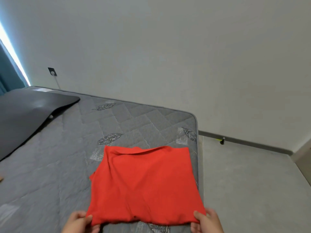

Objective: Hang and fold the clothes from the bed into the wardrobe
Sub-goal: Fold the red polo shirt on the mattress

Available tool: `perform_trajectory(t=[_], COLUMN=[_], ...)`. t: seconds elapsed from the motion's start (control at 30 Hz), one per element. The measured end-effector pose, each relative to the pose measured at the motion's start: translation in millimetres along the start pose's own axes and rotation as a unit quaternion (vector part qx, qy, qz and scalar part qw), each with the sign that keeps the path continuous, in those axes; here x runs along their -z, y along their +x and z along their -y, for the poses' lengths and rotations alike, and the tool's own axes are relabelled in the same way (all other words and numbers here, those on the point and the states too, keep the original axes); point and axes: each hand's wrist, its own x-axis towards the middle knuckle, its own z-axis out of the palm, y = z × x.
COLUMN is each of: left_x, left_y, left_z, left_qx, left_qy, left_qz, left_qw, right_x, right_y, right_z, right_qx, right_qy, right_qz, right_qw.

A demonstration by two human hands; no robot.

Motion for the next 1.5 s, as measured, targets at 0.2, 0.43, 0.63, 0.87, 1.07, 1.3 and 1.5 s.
perform_trajectory(t=[0.2, 0.43, 0.63, 0.87, 1.07, 1.3, 1.5], left_x=[11.4, 17.9, -15.6, -100.4, -133.3, -108.6, -106.9], left_y=[-51.7, -96.9, -76.2, -103.2, -140.0, -127.6, -84.3], left_z=[-83.3, -215.7, -286.2, -266.6, -245.5, -237.4, -226.4], left_qx=[-0.137, -0.436, -0.307, -0.365, -0.357, -0.262, -0.338], left_qy=[-0.138, 0.299, -0.034, 0.003, -0.057, -0.08, -0.022], left_qz=[0.066, -0.168, -0.011, 0.048, 0.211, 0.393, 0.221], left_qw=[0.979, 0.832, 0.951, 0.93, 0.908, 0.878, 0.915], right_x=[12.9, 17.1, -26.5, -104.9, -138.2, -114.4, -110.0], right_y=[-33.9, -64.1, -36.0, -66.0, -87.8, -87.2, -87.2], right_z=[86.9, 226.7, 301.7, 293.9, 275.4, 279.4, 279.7], right_qx=[0.174, 0.442, 0.155, 0.258, 0.432, 0.422, 0.278], right_qy=[-0.037, -0.272, 0.05, 0.018, -0.082, -0.002, 0.129], right_qz=[0.05, -0.025, 0.108, 0.202, 0.198, 0.221, 0.417], right_qw=[0.983, 0.854, 0.981, 0.945, 0.876, 0.879, 0.856])
